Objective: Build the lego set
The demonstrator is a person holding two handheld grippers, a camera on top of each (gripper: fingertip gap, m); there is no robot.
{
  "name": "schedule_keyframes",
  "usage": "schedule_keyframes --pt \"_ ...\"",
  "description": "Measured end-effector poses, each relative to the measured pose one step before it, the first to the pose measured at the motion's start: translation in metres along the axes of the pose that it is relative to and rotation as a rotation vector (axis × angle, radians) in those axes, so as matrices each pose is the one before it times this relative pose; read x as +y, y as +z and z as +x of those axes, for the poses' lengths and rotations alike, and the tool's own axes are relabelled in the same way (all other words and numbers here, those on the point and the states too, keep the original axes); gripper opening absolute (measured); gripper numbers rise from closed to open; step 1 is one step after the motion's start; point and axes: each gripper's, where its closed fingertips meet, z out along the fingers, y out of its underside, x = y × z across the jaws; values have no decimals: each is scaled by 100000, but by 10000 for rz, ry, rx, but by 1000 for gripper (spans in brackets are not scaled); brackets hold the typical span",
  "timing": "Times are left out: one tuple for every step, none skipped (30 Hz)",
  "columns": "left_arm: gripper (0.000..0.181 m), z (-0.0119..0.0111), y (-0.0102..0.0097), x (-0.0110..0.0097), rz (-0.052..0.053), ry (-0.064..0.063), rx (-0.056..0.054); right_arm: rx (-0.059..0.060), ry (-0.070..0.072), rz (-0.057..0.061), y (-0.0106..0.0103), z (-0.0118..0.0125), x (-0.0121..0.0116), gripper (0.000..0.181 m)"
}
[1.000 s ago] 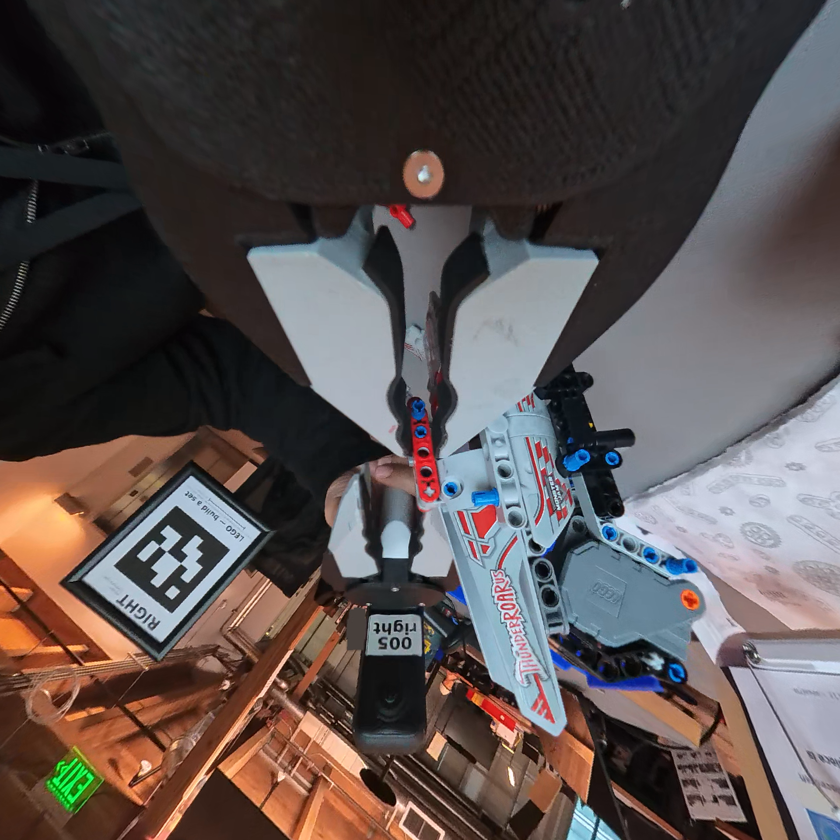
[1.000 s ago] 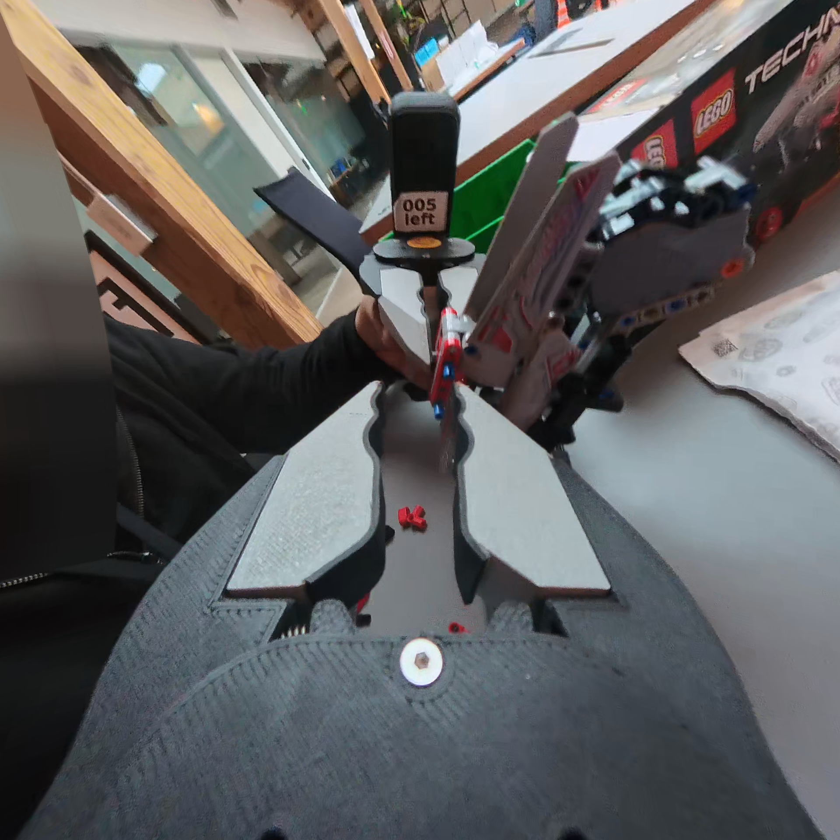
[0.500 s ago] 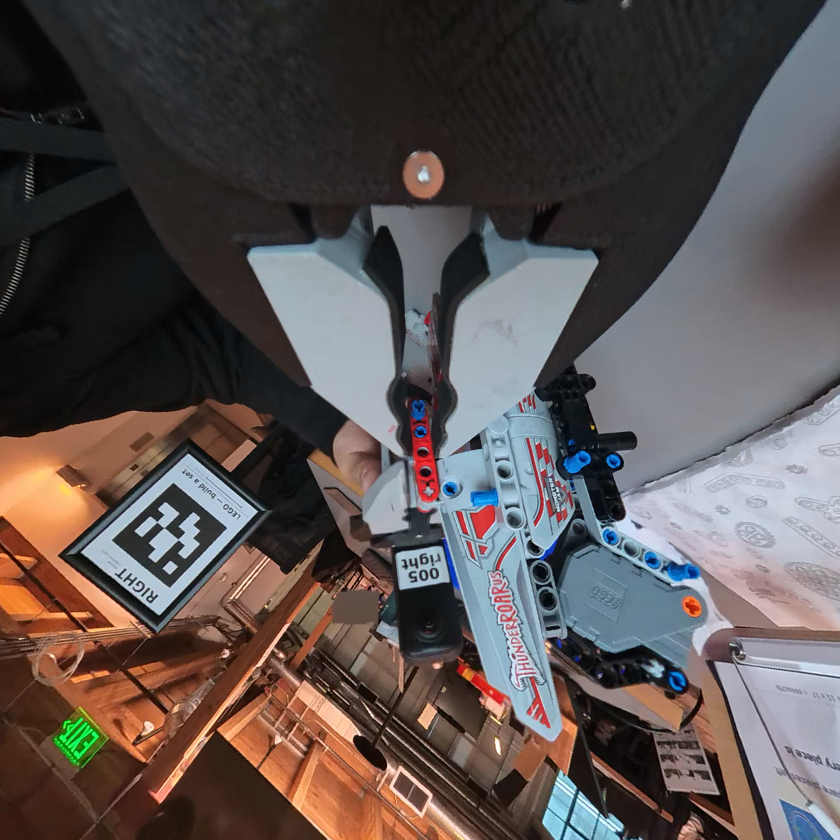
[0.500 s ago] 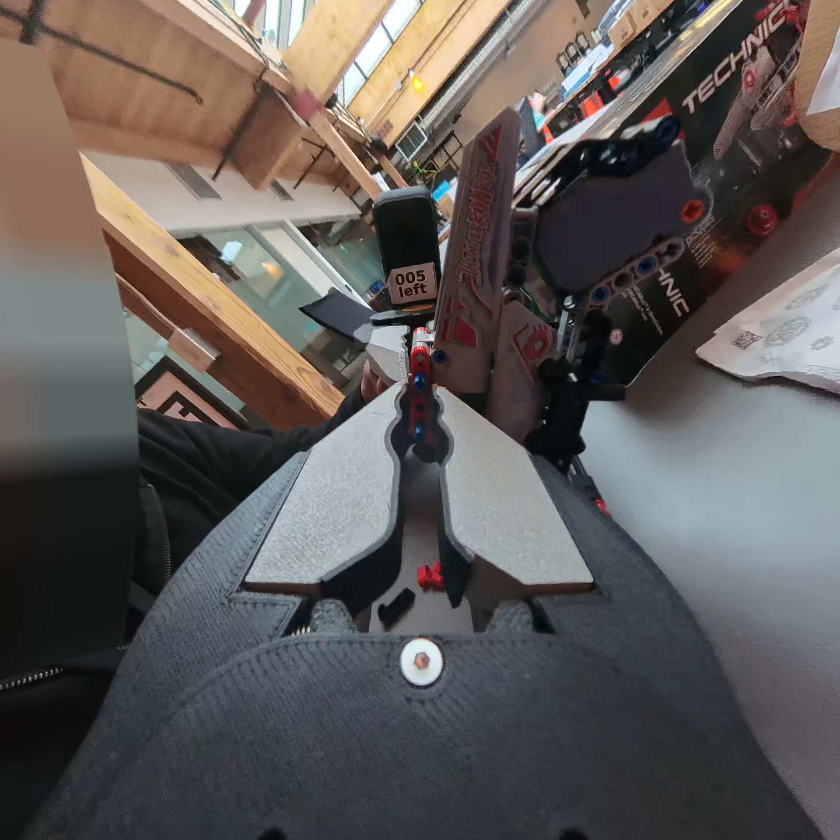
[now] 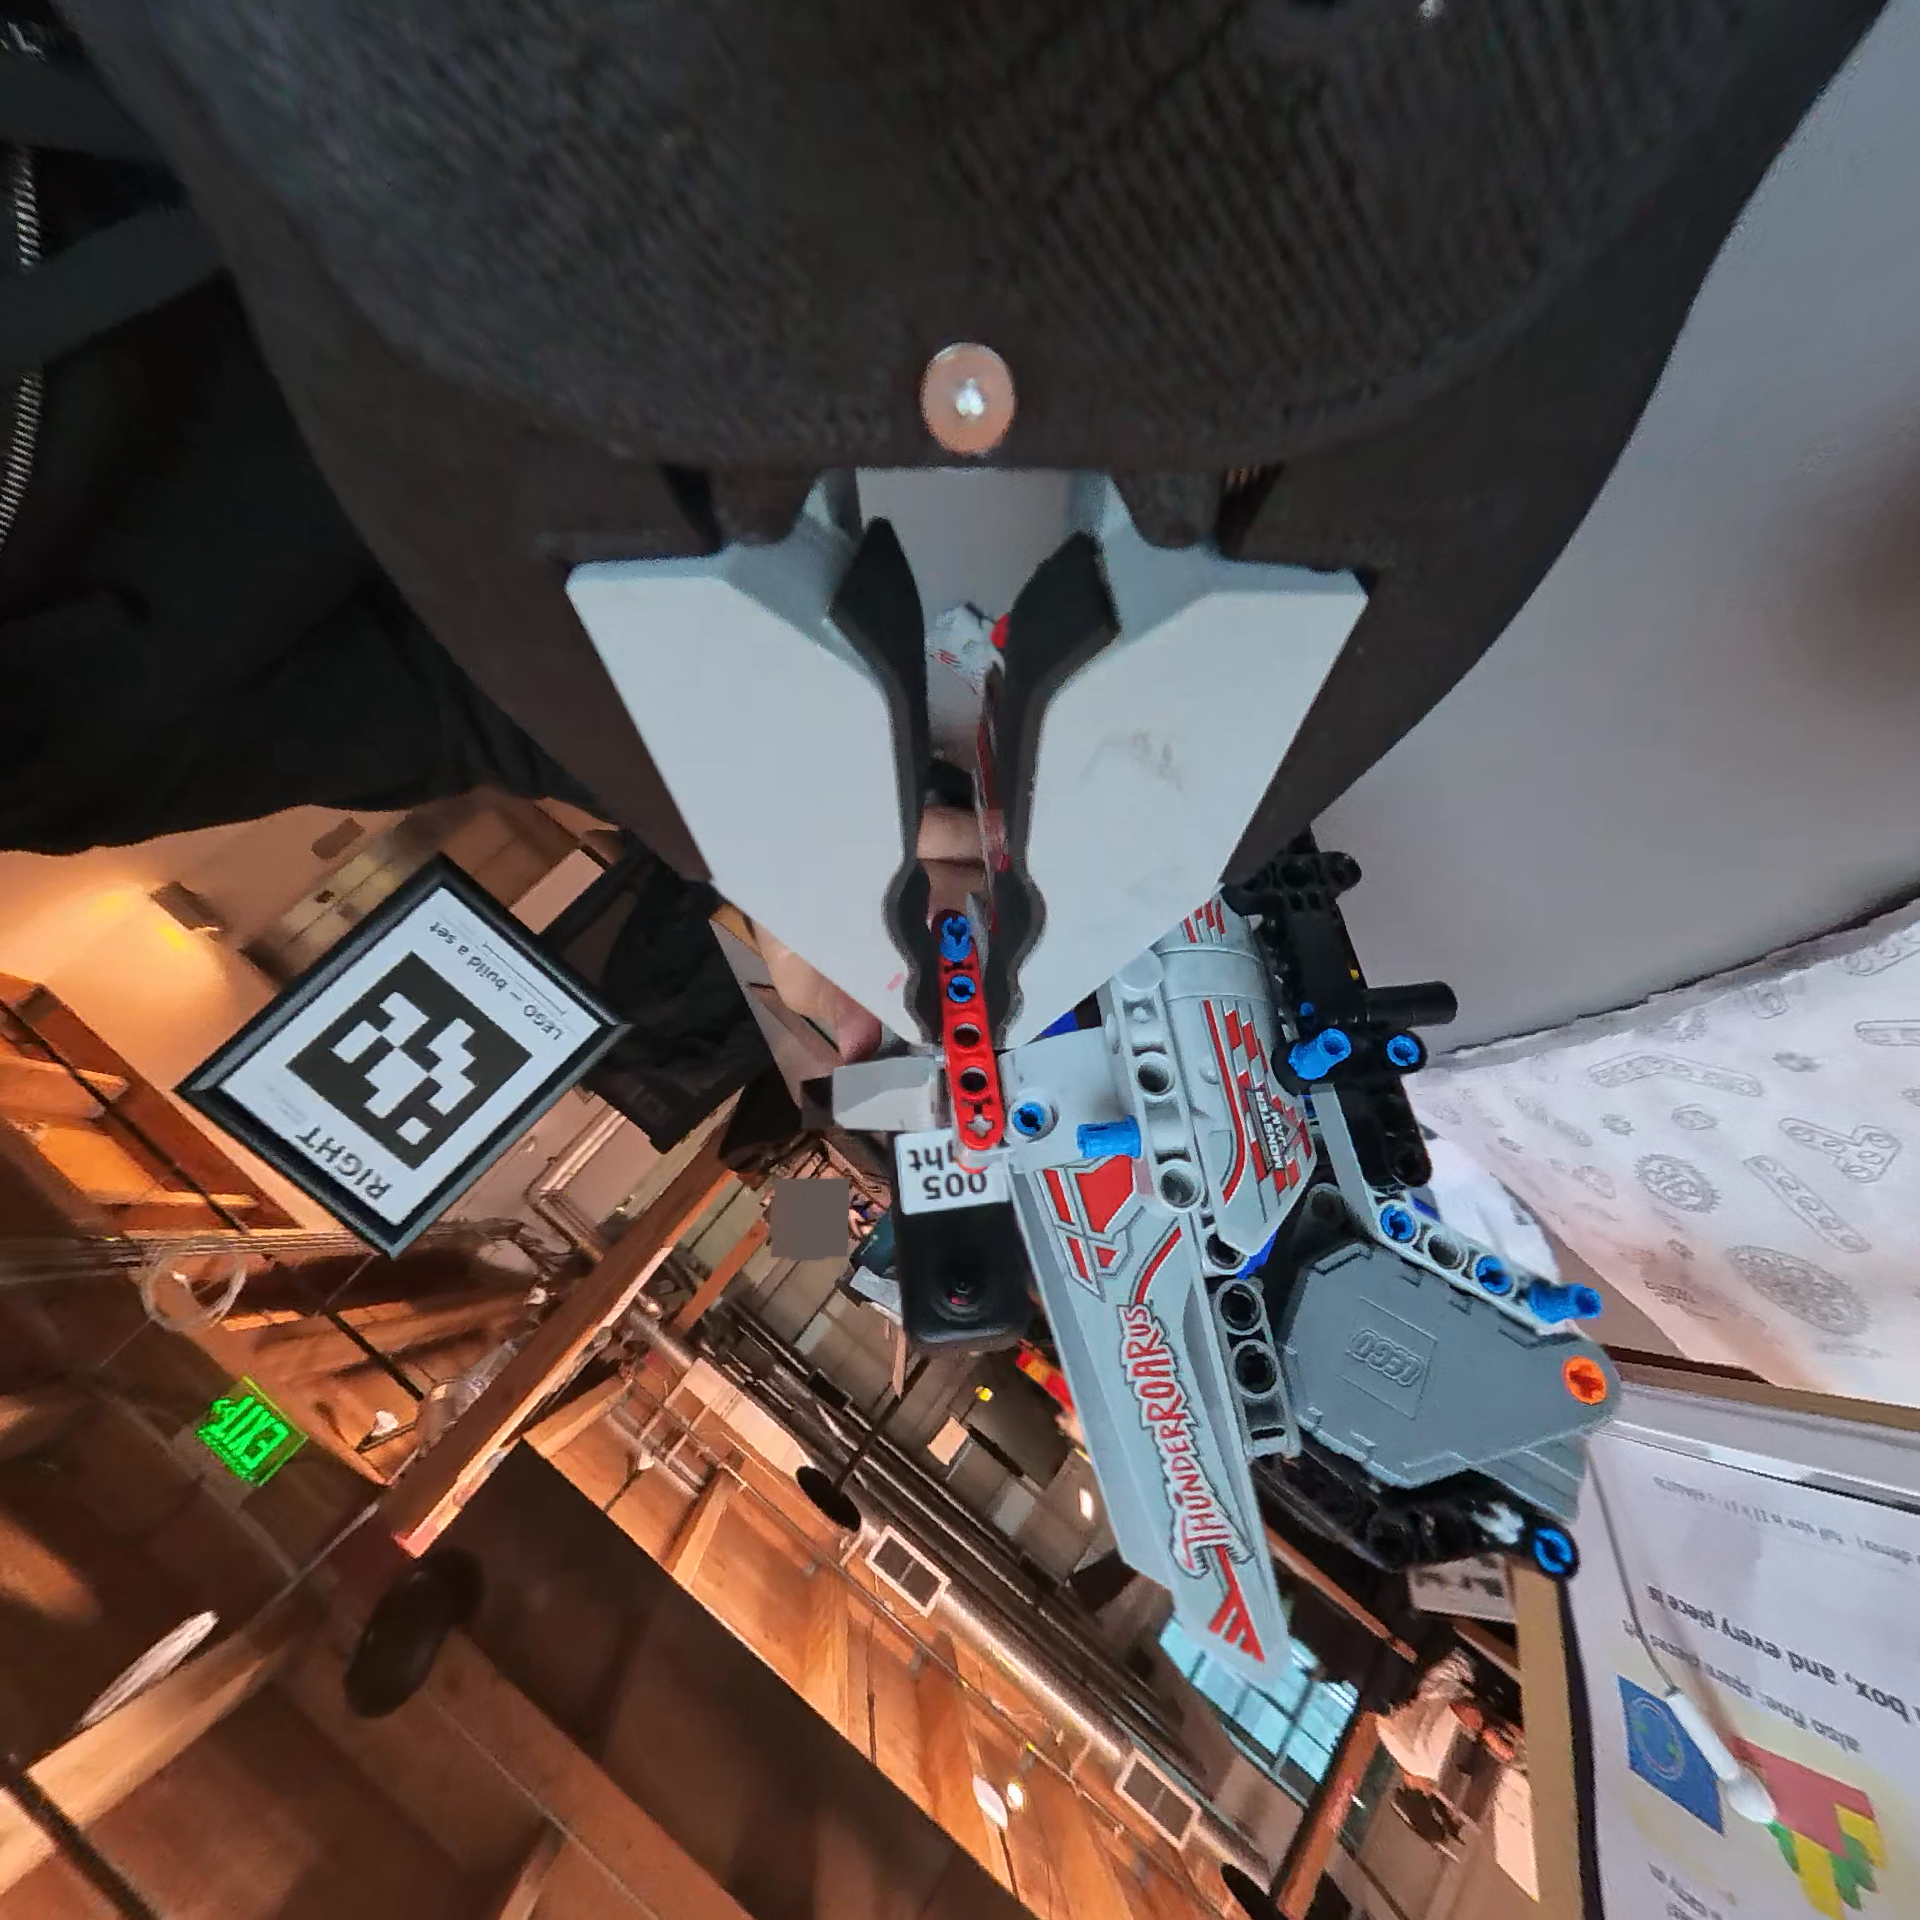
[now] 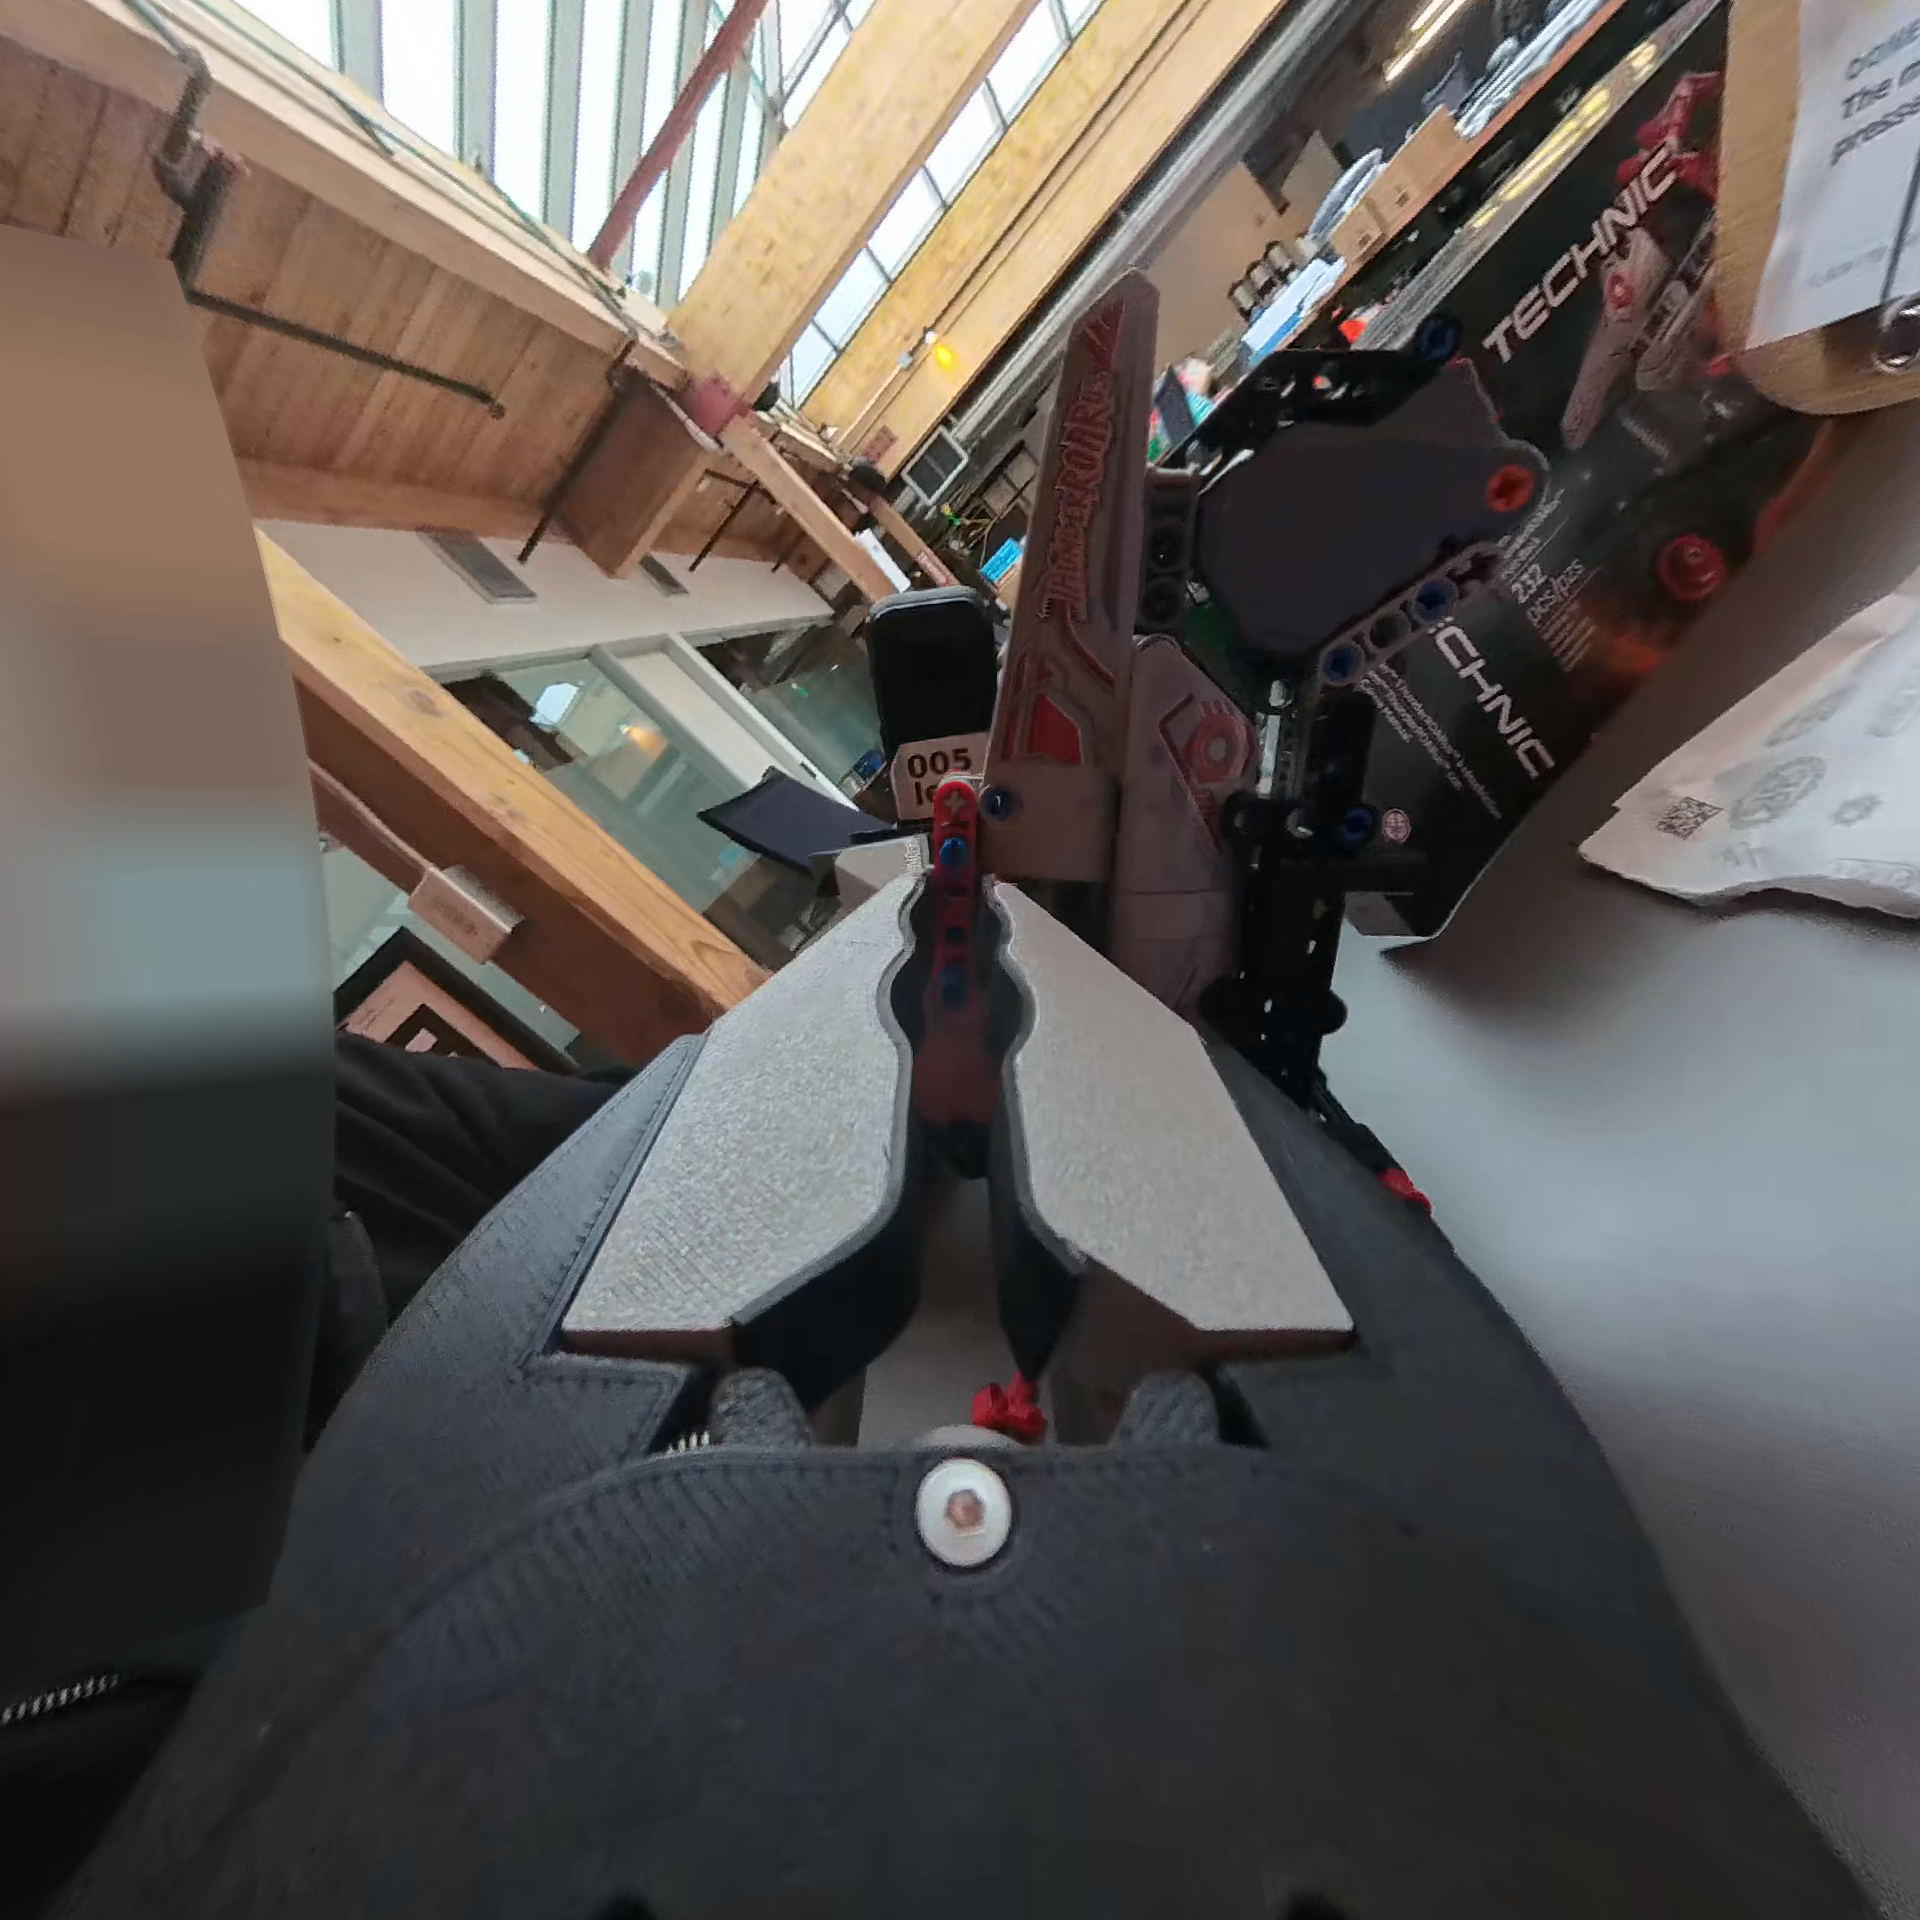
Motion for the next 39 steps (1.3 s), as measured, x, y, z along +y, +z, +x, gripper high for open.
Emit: schedule_keyframes --pt "7 -84 33 44 34 92 -143 35 94 175 -62 101 -17 3" --pt "7 -2 23 1 40 10 -62 -27 133 193 -31 22 -61 3" --pt "7 30 4 -49 70 17 -22 -26 121 169 -12 -4 -71 3" --pt "7 -45 -18 -36 36 21 -65 -22 84 146 11 12 -71 3" --pt "7 47 -36 -70 55 37 -14 -77 102 167 39 -35 -68 3" --pt "7 25 -27 -48 37 36 -35 -129 184 145 21 -15 -40 3" --pt "7 -118 9 38 -1 69 -141 -54 172 125 -16 92 -31 3" --pt "7 -81 2 33 13 14 -52 -10 99 110 -22 94 -20 3" --pt "7 -27 -9 28 9 -67 14 -1 72 75 -18 63 -15 3" --pt "7 -85 10 31 4 -4 -49 45 23 68 -20 66 -15 3" --pt "7 1 -5 10 -4 -32 15 25 -13 53 -16 17 -12 3" --pt "7 55 -13 -32 45 -14 21 -36 20 15 2 -42 -4 3" --pt "7 48 20 14 -10 37 -37 -28 14 17 -17 -56 -11 3" --pt "7 73 10 -26 -4 73 -22 -11 -43 30 -16 -88 -10 3" --pt "7 131 -31 -41 -8 31 35 -12 -63 -28 10 -103 20 3" --pt "7 10 6 -18 -4 23 -30 36 -98 -42 -2 -37 2 3" --pt "7 45 -1 -36 23 14 5 27 -75 7 -8 -31 -12 3" --pt "7 -10 -26 -13 -4 -11 -10 -18 16 26 8 6 6 3" --pt "7 -21 -37 -18 12 -21 -19 -56 71 46 6 20 5 3" --pt "7 -28 4 -23 20 -69 22 -48 58 94 3 31 -16 3" --pt "7 -59 -49 -28 65 -118 38 -13 1 112 42 42 5 2" --pt "7 -31 -46 -73 130 -34 3 -37 -83 117 70 -8 3 3" --pt "7 119 -17 -62 51 134 29 -89 -236 77 95 -166 10 3" --pt "7 234 69 -54 -34 286 5 -74 -374 -7 64 -271 -30 4" --pt "7 197 65 -71 -96 303 -13 13 -382 -98 43 -226 -72 3" --pt "7 148 -35 -150 -2 194 -3 2 -222 -174 92 -188 -83 3" --pt "7 199 -13 -115 38 72 93 -129 -23 -129 73 -218 -90 3" --pt "7 190 81 75 -106 -33 139 -209 107 27 14 -219 -172 4" --pt "7 74 53 -17 -19 13 27 -253 250 117 22 -158 -87 4" --pt "7 5 12 64 -45 125 -75 -263 425 107 9 -15 26 5" --pt "7 -114 35 94 -76 185 -194 -186 449 130 -52 132 -13 4" --pt "8 -142 50 85 -55 191 -172 -89 319 151 -39 146 -72 5" --pt "7 -108 36 87 -48 79 -82 -19 209 133 -22 125 -48 5" --pt "7 -110 15 134 -100 39 -69 18 180 126 -30 128 -41 5" --pt "7 -166 11 162 -143 176 -148 11 225 137 -51 172 -67 6" --pt "7 -202 42 185 -143 291 -214 -38 276 166 -82 177 -102 7" --pt "7 -147 60 118 -67 144 -175 -96 251 187 -60 137 -102 8" --pt "7 -4 14 -15 53 -86 12 -147 149 141 0 19 -37 7" --pt "7 15 -13 -74 90 -251 106 -87 61 96 36 -1 -42 7"
